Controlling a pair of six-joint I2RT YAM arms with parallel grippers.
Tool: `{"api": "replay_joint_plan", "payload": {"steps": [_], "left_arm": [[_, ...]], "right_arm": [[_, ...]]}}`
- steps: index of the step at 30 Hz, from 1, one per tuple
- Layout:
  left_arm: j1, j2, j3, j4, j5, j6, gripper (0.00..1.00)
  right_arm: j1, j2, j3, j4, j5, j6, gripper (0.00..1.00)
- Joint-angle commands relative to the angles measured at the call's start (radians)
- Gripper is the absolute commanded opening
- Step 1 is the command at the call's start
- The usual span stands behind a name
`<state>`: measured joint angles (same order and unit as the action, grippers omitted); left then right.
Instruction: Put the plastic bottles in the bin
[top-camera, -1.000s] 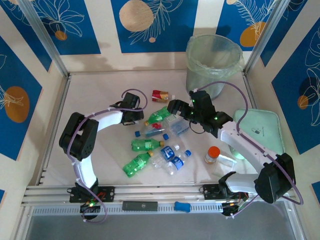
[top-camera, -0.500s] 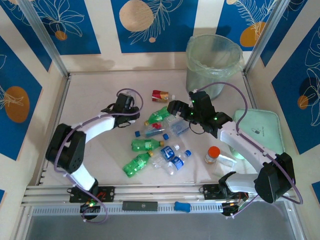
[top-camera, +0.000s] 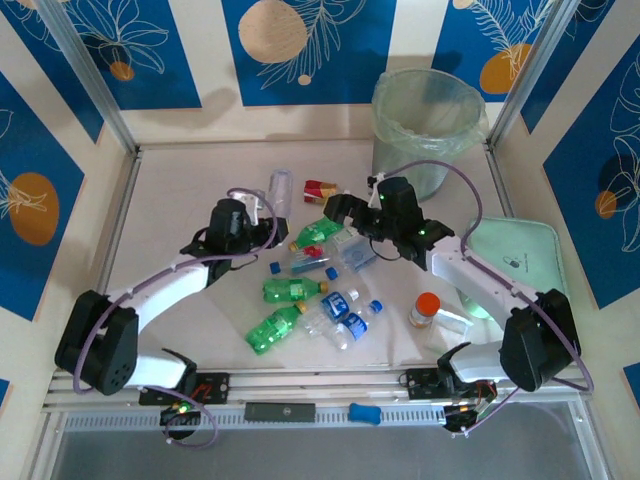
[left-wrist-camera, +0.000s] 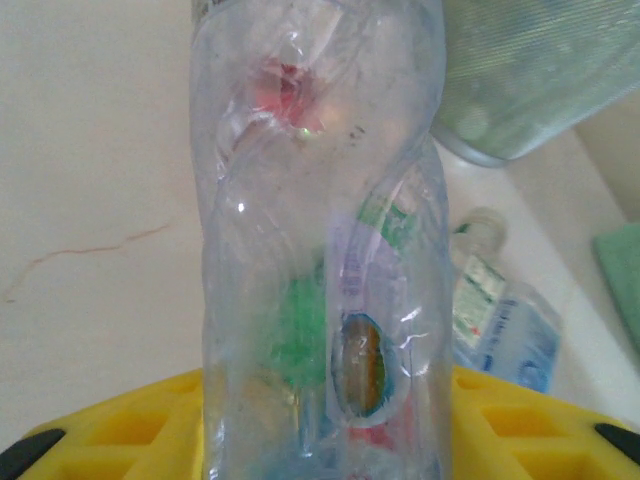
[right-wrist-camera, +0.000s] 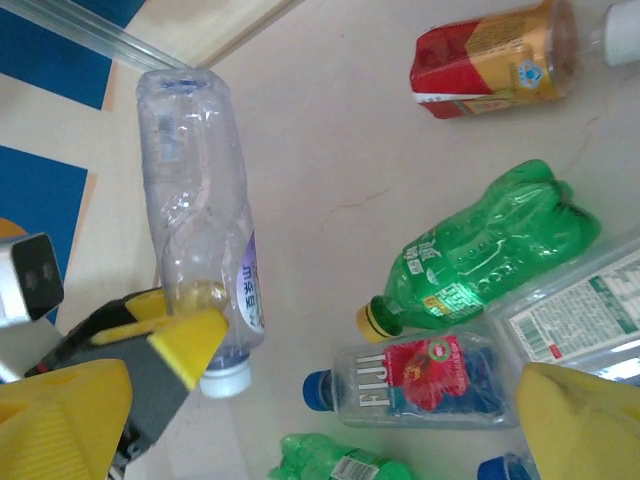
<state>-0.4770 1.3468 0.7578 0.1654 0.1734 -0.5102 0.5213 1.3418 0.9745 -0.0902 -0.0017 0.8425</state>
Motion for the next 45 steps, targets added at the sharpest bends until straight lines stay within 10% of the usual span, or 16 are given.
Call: {"api": "replay_joint_plan", "payload": {"steps": [1, 16, 32, 40, 45], "left_arm": [[-0.035, -0.04, -0.024, 0.098, 0.098, -0.02, 0.47], [-0.192, -0.024, -0.017, 0.151, 0.135, -0.067, 0.46], [-0.233, -0.02, -0.025, 0.155, 0.12, -0.076, 0.47], [-0.234, -0.028, -0.03, 0.155, 0.102, -0.089, 0.91], [-0.231, -0.059, -0.048, 0.13, 0.018, -0.085, 1.0]], "right_arm": [[0.0, 0.03, 0.026, 0.106, -0.073, 0.022, 0.99], [0.026, 0.148, 0.052, 0.213, -0.149, 0.009, 0.89], [0.025, 0.166, 0.038, 0.226, -0.155, 0.028, 0.55], [0.004, 0.139, 0.015, 0.201, -0.121, 0.011, 0.5], [-0.042, 0.087, -0.021, 0.161, -0.086, -0.003, 0.5]]}}
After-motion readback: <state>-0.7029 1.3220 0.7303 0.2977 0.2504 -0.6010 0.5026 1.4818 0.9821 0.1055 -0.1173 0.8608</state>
